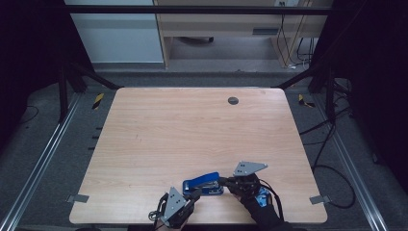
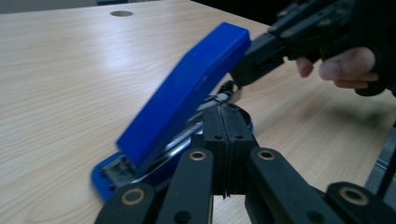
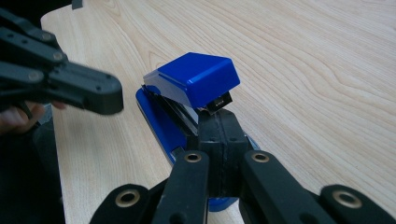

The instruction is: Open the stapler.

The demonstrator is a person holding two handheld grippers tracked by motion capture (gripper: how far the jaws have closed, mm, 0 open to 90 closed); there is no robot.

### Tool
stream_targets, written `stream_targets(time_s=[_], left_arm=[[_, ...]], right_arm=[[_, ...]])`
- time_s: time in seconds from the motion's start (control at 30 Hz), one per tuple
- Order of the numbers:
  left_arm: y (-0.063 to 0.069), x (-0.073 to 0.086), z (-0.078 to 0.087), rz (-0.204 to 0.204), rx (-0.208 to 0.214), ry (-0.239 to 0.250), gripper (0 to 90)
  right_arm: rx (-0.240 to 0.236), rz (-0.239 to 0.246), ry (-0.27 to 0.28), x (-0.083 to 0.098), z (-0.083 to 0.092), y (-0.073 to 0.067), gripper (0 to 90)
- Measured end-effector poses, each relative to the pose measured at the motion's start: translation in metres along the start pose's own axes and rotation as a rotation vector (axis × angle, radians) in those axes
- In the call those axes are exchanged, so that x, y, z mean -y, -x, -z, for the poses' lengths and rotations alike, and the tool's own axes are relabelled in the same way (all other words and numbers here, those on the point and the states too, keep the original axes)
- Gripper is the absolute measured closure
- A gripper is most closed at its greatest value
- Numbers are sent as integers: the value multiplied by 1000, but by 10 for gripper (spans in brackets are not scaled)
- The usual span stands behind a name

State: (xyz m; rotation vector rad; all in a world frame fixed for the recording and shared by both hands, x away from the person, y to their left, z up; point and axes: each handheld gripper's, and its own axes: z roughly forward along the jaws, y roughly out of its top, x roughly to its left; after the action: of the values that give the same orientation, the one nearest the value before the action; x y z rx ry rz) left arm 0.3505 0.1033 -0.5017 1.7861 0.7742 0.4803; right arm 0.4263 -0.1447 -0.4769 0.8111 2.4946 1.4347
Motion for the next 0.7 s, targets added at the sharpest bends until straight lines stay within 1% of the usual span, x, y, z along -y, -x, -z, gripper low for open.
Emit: stream_targets(time_s=[0.03,0.07,0.1,0.2,0.33,0.5,0.67,0.7], left_arm=[[1,0,-2,-11,1,-4,896],[3,1,-4,-11,6,-11,895],[4,2,-5,5,9,-18,896],[6,1,-10,21,14,-21,896],[11,0,-19,22,9,-31,896],[13,2,-28,41,3,-42,896],[15,4,-33,32,-10,-45,896],[16,3,-35,25,-18,-48,896]], right_arm=[[-1,2,0,0,0,0,900],[0,2,0,0,0,0,900],[0,2,0,0,0,0,900],[0,2,0,0,0,0,900],[0,3,0,0,0,0,900],[-1,-1,2,0,0,0,900],[-2,-6,-1,0,0,0,900],[-3,-9,0,0,-1,0,900]])
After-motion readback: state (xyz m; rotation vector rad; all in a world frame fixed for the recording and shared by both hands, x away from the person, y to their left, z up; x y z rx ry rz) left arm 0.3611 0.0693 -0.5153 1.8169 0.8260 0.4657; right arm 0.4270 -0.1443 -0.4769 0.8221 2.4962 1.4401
